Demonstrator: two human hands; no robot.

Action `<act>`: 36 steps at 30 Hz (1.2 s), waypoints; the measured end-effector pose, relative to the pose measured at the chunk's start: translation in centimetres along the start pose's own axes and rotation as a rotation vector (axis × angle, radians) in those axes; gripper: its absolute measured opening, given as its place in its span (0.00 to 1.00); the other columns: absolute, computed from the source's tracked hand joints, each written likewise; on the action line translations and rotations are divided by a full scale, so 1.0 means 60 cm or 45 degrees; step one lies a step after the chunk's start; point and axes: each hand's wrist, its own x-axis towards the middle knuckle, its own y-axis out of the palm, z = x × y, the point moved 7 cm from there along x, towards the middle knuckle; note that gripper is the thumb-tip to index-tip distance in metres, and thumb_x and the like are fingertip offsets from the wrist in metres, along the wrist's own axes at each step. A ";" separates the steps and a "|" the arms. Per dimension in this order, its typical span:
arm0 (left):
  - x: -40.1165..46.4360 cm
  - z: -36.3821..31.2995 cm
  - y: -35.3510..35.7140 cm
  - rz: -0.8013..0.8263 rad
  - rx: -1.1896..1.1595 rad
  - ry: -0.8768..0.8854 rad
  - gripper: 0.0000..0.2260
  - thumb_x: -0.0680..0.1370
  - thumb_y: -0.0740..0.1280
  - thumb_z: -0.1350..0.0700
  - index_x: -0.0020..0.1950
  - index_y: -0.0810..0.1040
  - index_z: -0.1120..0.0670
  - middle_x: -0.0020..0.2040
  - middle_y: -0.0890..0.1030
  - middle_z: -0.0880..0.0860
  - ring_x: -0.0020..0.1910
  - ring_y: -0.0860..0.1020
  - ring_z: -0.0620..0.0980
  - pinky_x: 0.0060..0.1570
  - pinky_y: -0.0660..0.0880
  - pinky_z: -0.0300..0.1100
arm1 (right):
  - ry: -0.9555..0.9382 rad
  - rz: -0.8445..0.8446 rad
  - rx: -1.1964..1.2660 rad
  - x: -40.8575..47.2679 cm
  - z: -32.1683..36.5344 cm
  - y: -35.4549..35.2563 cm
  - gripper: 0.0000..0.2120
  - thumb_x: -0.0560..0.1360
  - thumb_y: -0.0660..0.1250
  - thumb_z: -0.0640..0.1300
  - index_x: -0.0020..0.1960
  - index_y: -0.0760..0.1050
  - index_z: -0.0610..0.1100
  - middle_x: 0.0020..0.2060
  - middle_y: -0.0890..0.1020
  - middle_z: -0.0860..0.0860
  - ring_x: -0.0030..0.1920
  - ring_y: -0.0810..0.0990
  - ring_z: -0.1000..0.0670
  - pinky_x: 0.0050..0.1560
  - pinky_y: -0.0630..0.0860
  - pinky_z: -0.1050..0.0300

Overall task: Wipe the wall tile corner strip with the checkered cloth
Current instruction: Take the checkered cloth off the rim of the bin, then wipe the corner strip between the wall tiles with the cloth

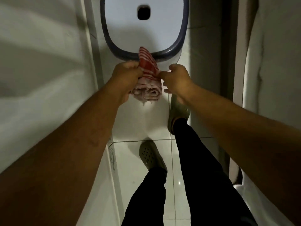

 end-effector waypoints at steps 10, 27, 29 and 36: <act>-0.197 0.116 0.027 -0.080 0.095 0.167 0.14 0.79 0.64 0.59 0.62 0.80 0.48 0.52 0.86 0.51 0.47 0.86 0.52 0.45 0.84 0.51 | 0.041 0.060 0.822 -0.151 -0.133 0.126 0.21 0.79 0.58 0.59 0.56 0.80 0.44 0.47 0.87 0.44 0.46 0.87 0.44 0.44 0.84 0.47; -0.271 0.394 -0.157 -0.634 1.830 0.049 0.40 0.75 0.51 0.29 0.79 0.60 0.53 0.81 0.56 0.63 0.80 0.45 0.66 0.76 0.44 0.65 | -0.078 -0.140 0.378 -0.111 -0.445 0.167 0.14 0.80 0.60 0.42 0.64 0.75 0.47 0.50 0.82 0.53 0.44 0.81 0.58 0.41 0.79 0.66; -0.283 0.431 -0.144 -0.619 1.931 -0.005 0.39 0.75 0.51 0.29 0.79 0.60 0.53 0.81 0.53 0.63 0.80 0.43 0.66 0.75 0.42 0.66 | -0.027 -0.158 0.348 -0.115 -0.502 0.191 0.13 0.80 0.60 0.43 0.63 0.76 0.48 0.48 0.81 0.55 0.43 0.80 0.59 0.43 0.79 0.64; -0.308 0.603 -0.134 -0.577 2.343 -0.058 0.40 0.75 0.50 0.29 0.80 0.57 0.53 0.82 0.49 0.62 0.81 0.41 0.64 0.75 0.39 0.65 | 0.193 -0.128 0.353 -0.131 -0.701 0.355 0.15 0.81 0.58 0.42 0.66 0.74 0.46 0.60 0.81 0.47 0.59 0.80 0.46 0.62 0.77 0.50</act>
